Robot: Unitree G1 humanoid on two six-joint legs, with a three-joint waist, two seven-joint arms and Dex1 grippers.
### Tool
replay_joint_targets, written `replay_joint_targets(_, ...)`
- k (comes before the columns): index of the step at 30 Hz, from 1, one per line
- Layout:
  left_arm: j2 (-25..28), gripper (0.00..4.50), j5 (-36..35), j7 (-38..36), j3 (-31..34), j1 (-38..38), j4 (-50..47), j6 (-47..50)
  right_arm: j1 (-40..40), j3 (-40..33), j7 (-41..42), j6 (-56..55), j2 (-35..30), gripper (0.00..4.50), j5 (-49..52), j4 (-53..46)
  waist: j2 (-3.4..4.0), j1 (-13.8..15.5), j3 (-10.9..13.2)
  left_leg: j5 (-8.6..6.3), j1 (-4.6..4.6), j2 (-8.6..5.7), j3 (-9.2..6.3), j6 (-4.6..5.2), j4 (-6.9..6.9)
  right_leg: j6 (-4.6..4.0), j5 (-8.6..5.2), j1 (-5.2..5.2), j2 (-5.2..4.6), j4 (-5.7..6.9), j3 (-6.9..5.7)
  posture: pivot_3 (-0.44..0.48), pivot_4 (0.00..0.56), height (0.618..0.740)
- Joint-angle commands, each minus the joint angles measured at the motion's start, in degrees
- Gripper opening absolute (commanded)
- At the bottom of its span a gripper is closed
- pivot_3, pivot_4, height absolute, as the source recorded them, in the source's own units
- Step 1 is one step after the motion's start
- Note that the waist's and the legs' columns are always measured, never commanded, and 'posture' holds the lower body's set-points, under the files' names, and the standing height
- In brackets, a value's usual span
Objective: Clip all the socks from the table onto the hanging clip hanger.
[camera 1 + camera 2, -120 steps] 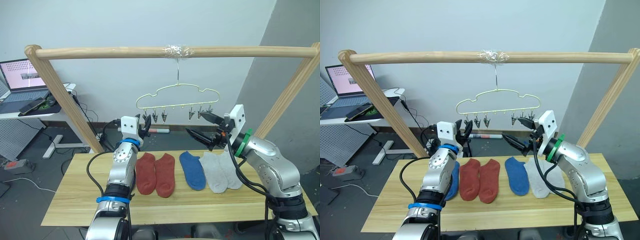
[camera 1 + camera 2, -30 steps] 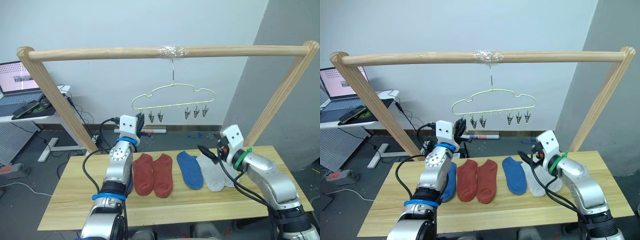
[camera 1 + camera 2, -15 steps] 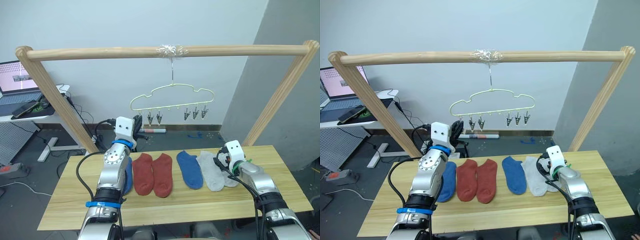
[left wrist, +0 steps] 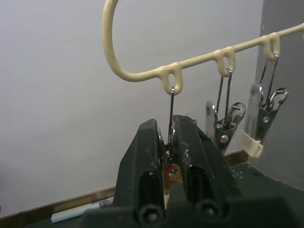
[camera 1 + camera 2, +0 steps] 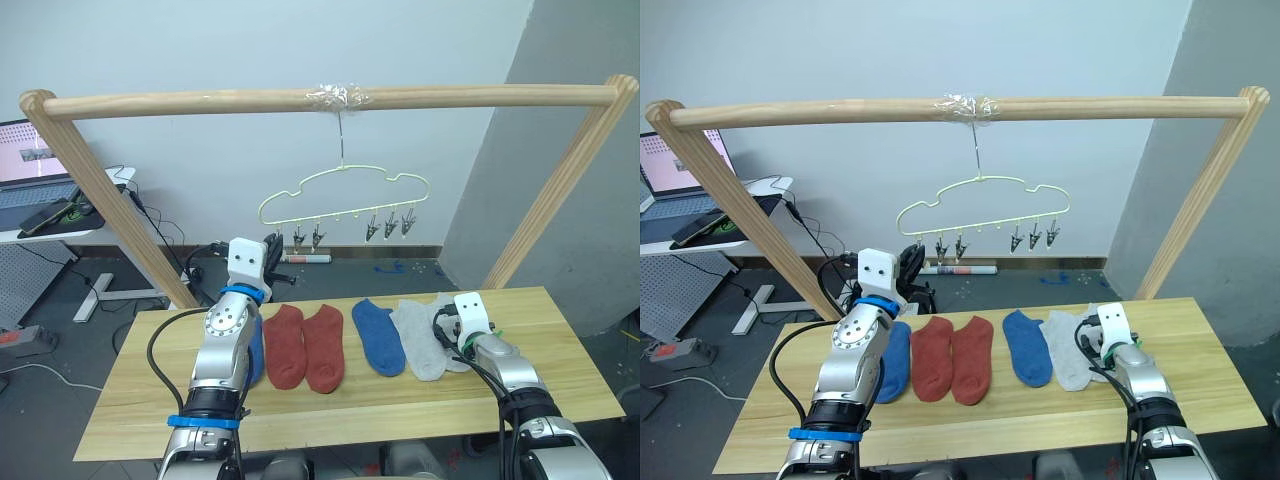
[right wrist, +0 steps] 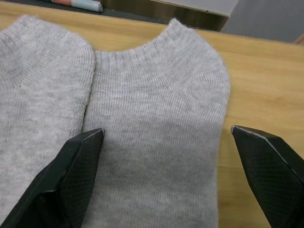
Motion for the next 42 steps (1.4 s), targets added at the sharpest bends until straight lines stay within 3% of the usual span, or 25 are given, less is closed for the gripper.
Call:
replay_joint_targets(1,0.05,0.13,-0.30,0.54,0.50,0.06,-0.84,0.69,-1.58,-1.77,-0.72,1.15,1.04,4.50,1.01,-0.44,0.00,-0.01,0.03,0.00,0.01,0.00,0.00,0.00,0.00,0.00,0.00,0.00,0.00,0.00,0.00,-0.044,0.092,0.740)
replay_joint_targets(5,0.26,0.13,-0.36,0.51,0.69,-0.49,-0.28,0.66,-1.84,-1.77,-0.87,1.43,1.28,3.97,0.61,0.02,0.02,0.01,0.09,0.00,0.00,0.00,0.00,0.00,-0.01,0.00,0.00,-0.01,0.01,-0.02,0.01,-0.045,0.092,0.740)
replay_joint_targets(16,0.04,0.13,-0.15,1.11,0.78,-0.47,0.16,0.22,2.72,-2.13,-0.21,3.28,0.36,0.10,0.87,-4.03,0.02,0.16,0.16,0.00,-0.02,0.00,-0.01,0.00,-0.01,0.00,0.00,-0.01,0.01,-0.04,-0.01,-0.041,0.086,0.740)
replay_joint_targets(23,0.02,0.13,-1.02,0.28,1.09,-0.30,0.25,0.56,10.06,-1.89,2.29,0.37,-5.00,0.04,-0.71,-15.48,0.08,0.63,0.31,-0.01,-0.08,-0.01,0.00,0.00,-0.02,0.02,-0.02,-0.03,-0.01,-0.11,-0.01,-0.043,0.088,0.740)
replay_joint_targets(27,0.49,0.13,-5.88,-3.18,2.42,-0.41,-0.92,4.86,15.71,-0.04,9.65,1.70,-9.70,0.04,0.53,-32.82,0.21,0.31,0.89,-0.02,-0.15,0.04,0.08,-0.01,-0.04,0.02,-0.02,-0.12,0.00,-0.08,0.01,-0.063,0.100,0.740)
replay_joint_targets(30,1.41,0.13,-13.46,-6.09,5.02,-0.89,-2.68,13.73,18.08,1.36,16.21,7.10,-12.73,0.04,4.13,-45.70,0.08,-0.26,1.59,-0.02,-0.16,0.09,0.16,-0.01,-0.03,0.03,-0.01,-0.13,0.01,-0.05,0.04,-0.080,0.104,0.740)
replay_joint_targets(35,2.69,0.13,-33.80,-7.10,12.68,-2.39,-7.95,35.57,16.77,3.63,23.75,22.60,-13.01,0.04,16.56,-61.30,-0.18,-0.27,1.94,-0.03,-0.18,0.17,0.00,-0.03,-0.05,0.02,-0.03,-0.14,0.06,-0.08,-0.11,-0.087,0.105,0.740)
replay_joint_targets(42,3.10,0.13,-55.47,-1.33,20.68,-4.73,-11.67,53.23,6.94,10.50,20.53,31.16,-3.46,0.04,19.93,-60.92,-0.57,0.12,2.72,-0.04,-0.32,0.16,-0.13,-0.04,-0.06,0.02,-0.03,-0.34,0.06,-0.08,-0.16,-0.055,0.105,0.740)
